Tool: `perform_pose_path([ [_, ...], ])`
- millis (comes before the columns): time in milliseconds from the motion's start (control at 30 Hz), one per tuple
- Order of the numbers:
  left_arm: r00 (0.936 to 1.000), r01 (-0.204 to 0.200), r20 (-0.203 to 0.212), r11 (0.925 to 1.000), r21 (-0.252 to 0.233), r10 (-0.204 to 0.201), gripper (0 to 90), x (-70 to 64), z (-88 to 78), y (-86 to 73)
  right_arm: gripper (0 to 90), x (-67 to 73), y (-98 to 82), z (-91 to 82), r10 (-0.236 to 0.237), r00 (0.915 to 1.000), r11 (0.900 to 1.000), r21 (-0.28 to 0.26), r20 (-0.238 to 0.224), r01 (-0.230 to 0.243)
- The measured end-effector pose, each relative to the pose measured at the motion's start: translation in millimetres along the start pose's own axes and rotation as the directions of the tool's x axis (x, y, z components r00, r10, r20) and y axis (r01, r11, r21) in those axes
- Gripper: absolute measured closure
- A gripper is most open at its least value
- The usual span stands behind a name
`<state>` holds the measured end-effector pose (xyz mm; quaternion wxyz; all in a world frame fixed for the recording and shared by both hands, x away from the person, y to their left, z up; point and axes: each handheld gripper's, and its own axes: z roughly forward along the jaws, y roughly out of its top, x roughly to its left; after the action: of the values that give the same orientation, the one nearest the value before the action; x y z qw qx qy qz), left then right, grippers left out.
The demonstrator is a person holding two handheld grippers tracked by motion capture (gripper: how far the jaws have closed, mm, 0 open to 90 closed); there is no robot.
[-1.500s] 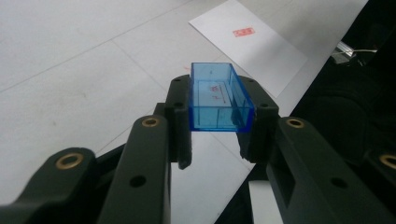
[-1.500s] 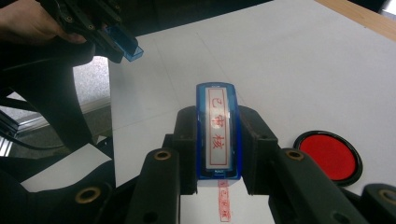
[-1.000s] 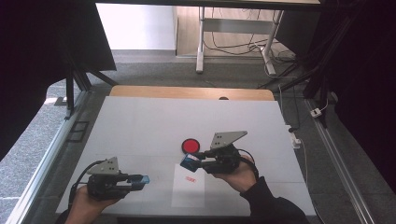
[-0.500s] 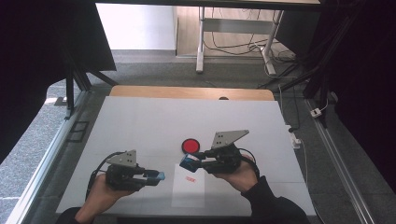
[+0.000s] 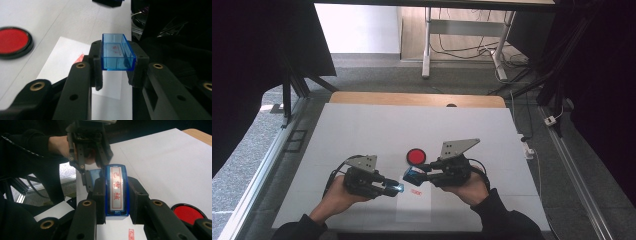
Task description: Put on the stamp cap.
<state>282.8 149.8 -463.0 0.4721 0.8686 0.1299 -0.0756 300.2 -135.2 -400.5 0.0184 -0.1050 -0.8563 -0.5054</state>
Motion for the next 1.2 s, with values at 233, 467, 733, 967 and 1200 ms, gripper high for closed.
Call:
perform_pose_path([
  [233,0.9974,-0.055,0.048,0.9985,0.0,0.055,68.5,3.6,9.8,12.3,71.4,3.0,2.2,-1.3,-0.018,0.9993,1.0,-0.008,-0.032,0.017],
  [467,0.9914,-0.105,0.08,0.9943,0.018,0.103,68.5,6.5,17.5,18.5,71.4,5.6,3.1,-0.4,-0.027,0.998,1.0,-0.008,-0.057,0.026],
  [733,0.9867,-0.131,0.1,0.9912,0.02,0.128,68.5,6.6,20.3,20.7,71.4,7.9,1.9,4.7,-0.036,0.9965,0.999,0.018,-0.076,0.037],
  [967,0.9837,-0.15,0.103,0.9885,0.017,0.148,68.7,5.3,19.9,22.0,71.5,8.8,1.6,6.6,-0.041,0.9955,0.999,0.023,-0.085,0.043],
  [1200,0.9786,-0.173,0.115,0.985,0.007,0.171,68.9,3.9,19.0,22.6,71.5,10.4,1.1,9.0,-0.05,0.9936,0.998,0.026,-0.101,0.053],
])
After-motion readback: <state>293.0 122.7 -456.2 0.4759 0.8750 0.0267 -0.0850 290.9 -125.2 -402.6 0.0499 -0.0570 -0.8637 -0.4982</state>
